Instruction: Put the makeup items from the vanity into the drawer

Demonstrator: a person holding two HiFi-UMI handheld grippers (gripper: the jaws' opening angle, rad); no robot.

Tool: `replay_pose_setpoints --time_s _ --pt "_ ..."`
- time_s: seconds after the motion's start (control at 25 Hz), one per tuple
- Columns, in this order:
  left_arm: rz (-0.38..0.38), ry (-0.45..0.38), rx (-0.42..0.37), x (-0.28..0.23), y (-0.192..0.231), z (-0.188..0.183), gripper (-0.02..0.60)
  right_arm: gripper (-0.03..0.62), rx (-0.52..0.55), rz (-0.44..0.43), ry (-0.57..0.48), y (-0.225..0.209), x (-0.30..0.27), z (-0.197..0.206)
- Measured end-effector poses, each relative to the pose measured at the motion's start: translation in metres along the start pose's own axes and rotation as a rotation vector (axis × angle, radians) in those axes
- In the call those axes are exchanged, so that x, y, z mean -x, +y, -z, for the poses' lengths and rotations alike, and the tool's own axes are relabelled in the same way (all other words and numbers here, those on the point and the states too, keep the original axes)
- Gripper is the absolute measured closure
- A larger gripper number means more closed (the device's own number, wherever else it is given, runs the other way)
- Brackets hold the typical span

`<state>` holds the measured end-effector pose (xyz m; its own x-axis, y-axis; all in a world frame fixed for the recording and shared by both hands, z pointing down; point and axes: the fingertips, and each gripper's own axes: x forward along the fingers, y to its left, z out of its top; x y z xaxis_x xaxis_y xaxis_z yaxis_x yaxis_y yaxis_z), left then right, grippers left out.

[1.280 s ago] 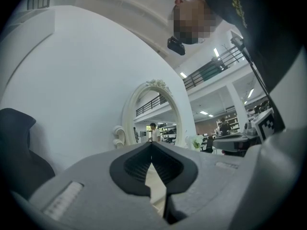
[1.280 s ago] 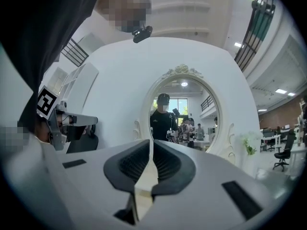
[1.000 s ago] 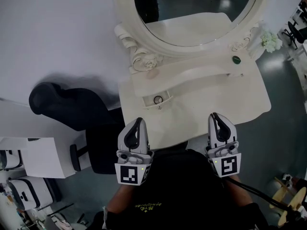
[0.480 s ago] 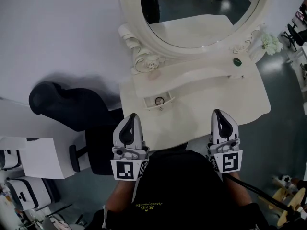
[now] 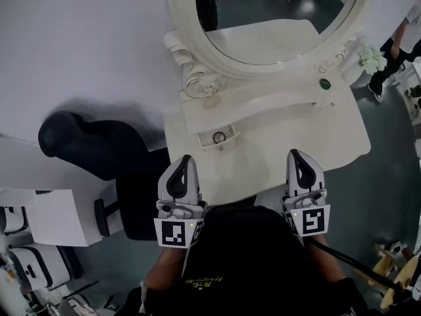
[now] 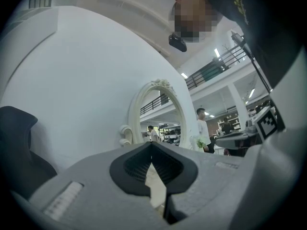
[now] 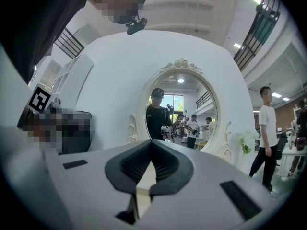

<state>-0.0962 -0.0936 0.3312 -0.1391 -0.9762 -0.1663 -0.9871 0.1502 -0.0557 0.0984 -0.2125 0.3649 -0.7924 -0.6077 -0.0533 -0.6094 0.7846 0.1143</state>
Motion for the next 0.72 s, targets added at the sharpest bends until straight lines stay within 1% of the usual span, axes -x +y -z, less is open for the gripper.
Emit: replay_pose_setpoints --time_s 0.32,0.6,0.72 --pt "0.006 0.000 0.001 -0.0010 0.0029 0.0006 0.560 0.592 0.001 0.010 -0.016 0.0005 -0.0029 -0.0037" --pt "0.003 0.000 0.002 -0.0009 0.0067 0.0037 0.560 0.592 0.001 0.010 -0.006 0.0035 -0.0042 -0.0004" --pt "0.004 0.007 0.002 -0.0012 0.0076 0.0043 0.560 0.592 0.002 0.011 -0.028 0.0039 -0.0047 -0.0020"
